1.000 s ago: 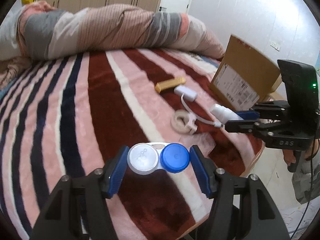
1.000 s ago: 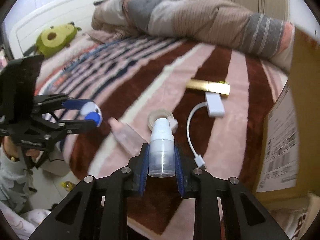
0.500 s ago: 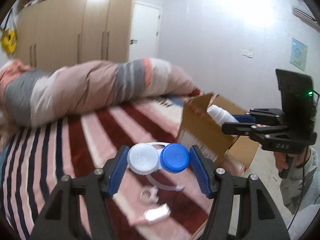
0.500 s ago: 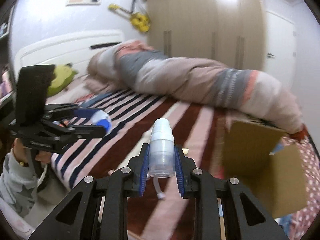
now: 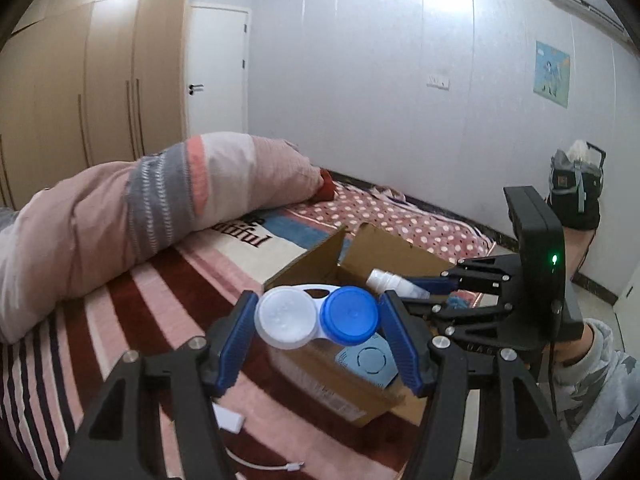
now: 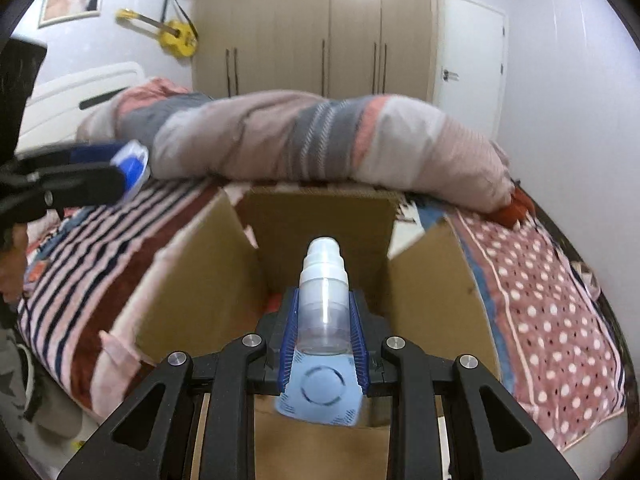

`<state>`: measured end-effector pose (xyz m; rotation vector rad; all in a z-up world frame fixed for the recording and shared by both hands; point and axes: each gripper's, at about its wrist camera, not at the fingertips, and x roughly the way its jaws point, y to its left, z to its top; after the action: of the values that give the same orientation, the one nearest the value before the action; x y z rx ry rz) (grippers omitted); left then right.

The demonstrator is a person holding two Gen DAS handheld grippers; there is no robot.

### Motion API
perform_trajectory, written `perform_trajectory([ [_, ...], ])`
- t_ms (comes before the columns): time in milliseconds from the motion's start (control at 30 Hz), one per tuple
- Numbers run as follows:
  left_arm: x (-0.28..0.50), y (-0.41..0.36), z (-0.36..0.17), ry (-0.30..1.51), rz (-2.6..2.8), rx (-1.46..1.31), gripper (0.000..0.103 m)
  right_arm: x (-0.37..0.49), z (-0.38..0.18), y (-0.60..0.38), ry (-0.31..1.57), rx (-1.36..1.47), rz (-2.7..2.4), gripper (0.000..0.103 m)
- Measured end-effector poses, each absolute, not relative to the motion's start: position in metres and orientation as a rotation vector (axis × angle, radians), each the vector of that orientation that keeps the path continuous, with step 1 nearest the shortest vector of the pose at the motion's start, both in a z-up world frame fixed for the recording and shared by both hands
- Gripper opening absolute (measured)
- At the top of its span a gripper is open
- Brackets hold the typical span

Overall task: Organize rigid objects
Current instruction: 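Drop the dropper bottle and lens case into the box from both grippers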

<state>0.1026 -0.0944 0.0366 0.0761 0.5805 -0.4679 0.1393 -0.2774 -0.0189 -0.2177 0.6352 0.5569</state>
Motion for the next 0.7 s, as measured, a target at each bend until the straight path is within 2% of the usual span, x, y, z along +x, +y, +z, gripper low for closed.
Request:
perform_trajectory([
  [500,0.147,-0.138,0.010,0.684,-0.477,0.143,0.060,0.151,-0.041,-0.293,0.663,-0.190,0.555,0.021],
  [700,0.153,-0.142,0.004,0.699,-0.467,0.149,0.062,0.151,-0.043,-0.295,0.669,-0.180,0.562,0.025],
])
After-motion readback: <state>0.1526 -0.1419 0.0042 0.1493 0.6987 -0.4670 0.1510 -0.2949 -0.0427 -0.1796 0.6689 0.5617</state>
